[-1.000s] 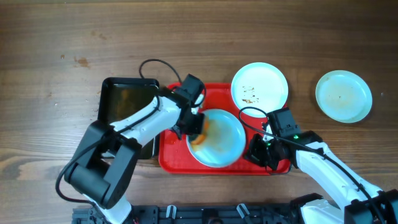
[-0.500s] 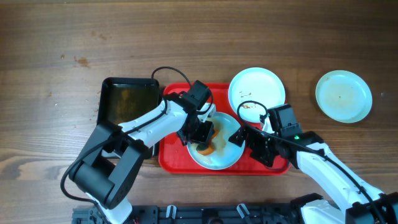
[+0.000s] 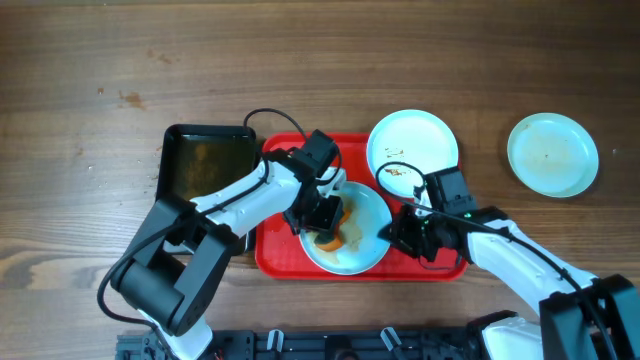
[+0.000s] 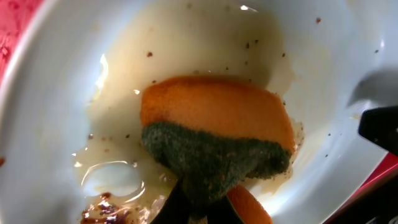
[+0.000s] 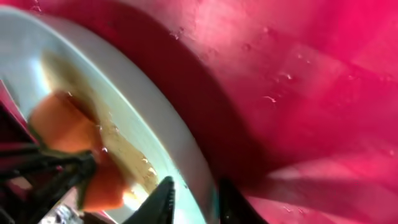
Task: Clean dirty plates on tray and stack at the side
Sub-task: 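Scrub the tilted lower plate with the sponge in the left gripper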
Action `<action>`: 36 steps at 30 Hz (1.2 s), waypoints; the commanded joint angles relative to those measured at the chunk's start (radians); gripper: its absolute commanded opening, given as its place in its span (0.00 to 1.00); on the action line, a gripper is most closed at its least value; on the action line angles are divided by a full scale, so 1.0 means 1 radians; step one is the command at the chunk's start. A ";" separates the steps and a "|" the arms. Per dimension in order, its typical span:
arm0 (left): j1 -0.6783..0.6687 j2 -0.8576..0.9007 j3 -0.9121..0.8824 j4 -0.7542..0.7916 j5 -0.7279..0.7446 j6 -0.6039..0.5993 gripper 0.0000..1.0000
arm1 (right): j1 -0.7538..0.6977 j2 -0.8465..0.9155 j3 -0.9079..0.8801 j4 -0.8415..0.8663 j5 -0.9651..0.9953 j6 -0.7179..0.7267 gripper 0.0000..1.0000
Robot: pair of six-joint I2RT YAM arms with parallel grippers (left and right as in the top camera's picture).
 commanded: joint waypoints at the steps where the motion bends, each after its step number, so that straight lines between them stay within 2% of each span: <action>1: -0.009 0.055 -0.042 -0.015 -0.025 0.002 0.04 | 0.035 0.075 -0.006 0.022 0.020 0.017 0.04; 5: -0.009 0.055 -0.042 -0.024 -0.022 0.002 0.04 | 0.047 0.091 -0.006 0.026 0.024 0.033 0.05; 10: -0.009 0.055 -0.042 -0.021 0.059 0.001 0.04 | 0.047 0.091 -0.006 0.025 0.024 0.042 0.05; 14: -0.009 0.055 -0.037 0.014 0.052 -0.018 0.04 | 0.047 0.091 -0.006 0.025 0.024 0.042 0.05; 19: -0.016 0.055 -0.020 -0.046 -0.309 -0.108 0.04 | 0.047 0.091 -0.006 0.015 0.020 0.040 0.05; 22: -0.015 0.055 -0.020 -0.104 -0.551 -0.206 0.04 | 0.047 0.091 -0.006 0.010 0.019 0.040 0.05; 26: -0.016 0.055 -0.020 -0.136 -0.705 -0.315 0.04 | 0.047 0.091 -0.006 0.001 0.019 0.040 0.05; 32: -0.016 0.055 -0.020 -0.137 -0.797 -0.362 0.04 | 0.047 0.091 -0.006 -0.012 0.020 0.037 0.05; 36: -0.018 0.055 -0.020 -0.057 -0.765 -0.305 0.04 | 0.047 0.091 -0.006 -0.013 0.020 0.034 0.04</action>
